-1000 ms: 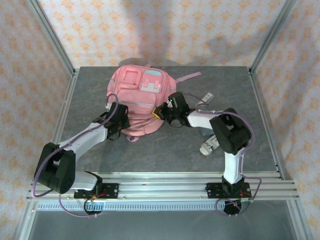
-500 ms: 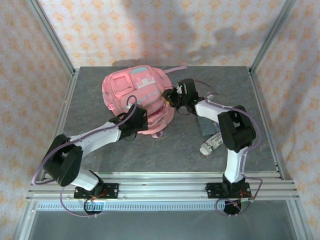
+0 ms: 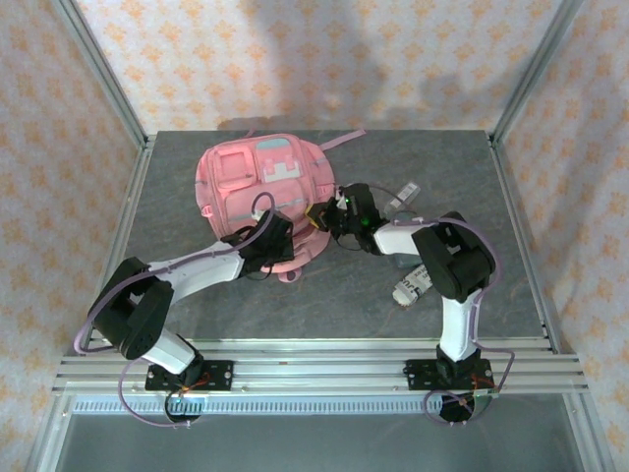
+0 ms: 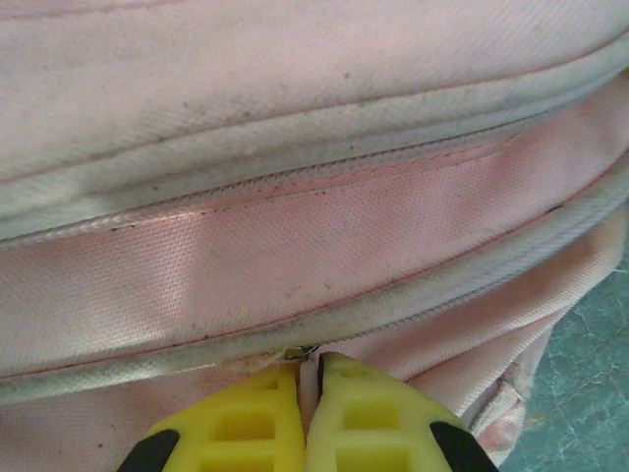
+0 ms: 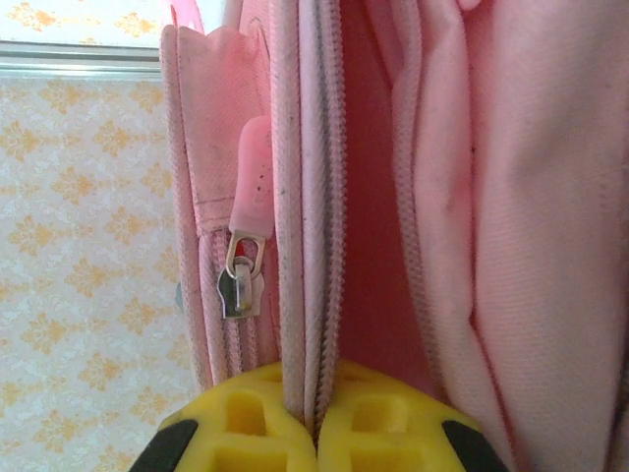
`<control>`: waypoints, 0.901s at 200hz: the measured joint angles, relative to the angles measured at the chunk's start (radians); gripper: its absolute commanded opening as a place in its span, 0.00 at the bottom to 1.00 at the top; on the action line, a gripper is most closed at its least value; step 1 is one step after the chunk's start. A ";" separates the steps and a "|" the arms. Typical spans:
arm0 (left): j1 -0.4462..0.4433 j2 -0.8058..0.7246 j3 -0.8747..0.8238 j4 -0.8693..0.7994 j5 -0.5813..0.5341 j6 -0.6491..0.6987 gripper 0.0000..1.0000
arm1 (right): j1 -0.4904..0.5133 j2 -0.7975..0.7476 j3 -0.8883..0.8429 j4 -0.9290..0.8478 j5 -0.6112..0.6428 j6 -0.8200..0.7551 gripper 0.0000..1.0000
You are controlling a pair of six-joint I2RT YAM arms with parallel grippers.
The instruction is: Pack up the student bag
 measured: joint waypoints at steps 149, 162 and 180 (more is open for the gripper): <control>0.167 -0.237 -0.182 0.029 0.048 0.024 0.00 | -0.142 0.001 0.149 -0.080 -0.064 -0.001 0.00; 0.118 -0.203 -0.159 0.051 0.056 0.011 0.00 | -0.167 0.001 0.173 -0.084 -0.064 0.000 0.00; 0.061 -0.150 -0.129 0.082 0.062 -0.005 0.00 | -0.194 0.001 0.174 -0.077 -0.067 0.007 0.21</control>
